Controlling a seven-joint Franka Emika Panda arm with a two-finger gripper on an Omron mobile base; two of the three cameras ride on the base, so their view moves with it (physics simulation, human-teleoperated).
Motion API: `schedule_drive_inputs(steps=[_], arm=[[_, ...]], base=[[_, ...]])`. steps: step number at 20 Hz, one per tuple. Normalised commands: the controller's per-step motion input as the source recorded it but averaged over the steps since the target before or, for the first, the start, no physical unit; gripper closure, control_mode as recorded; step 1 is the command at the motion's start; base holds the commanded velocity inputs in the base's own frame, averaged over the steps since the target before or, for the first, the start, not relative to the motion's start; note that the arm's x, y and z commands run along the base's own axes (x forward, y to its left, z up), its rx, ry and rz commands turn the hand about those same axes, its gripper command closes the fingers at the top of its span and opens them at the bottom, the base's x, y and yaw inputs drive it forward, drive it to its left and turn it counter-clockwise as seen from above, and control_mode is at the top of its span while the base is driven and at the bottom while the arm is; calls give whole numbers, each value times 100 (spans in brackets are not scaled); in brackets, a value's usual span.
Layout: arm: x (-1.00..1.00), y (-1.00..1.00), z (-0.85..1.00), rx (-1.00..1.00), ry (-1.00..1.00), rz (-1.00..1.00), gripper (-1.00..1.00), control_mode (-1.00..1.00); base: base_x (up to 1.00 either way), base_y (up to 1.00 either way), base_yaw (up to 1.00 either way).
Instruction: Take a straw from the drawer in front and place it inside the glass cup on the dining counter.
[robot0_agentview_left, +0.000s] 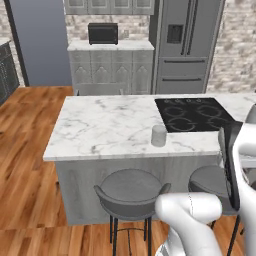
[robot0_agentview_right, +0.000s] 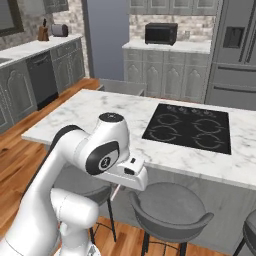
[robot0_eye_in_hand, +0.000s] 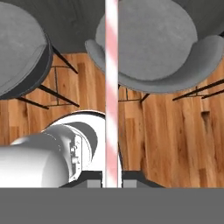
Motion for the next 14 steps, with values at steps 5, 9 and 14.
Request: schedule_drive_inputs(steps=[5,9,14], arm=[[39,10,36,16,0,15,100,-100],[97,41,57,23,0,27,100,-100],[100,23,26,28,0,32,100,-100]], base=[[0,0,0],[0,0,0],[0,0,0]])
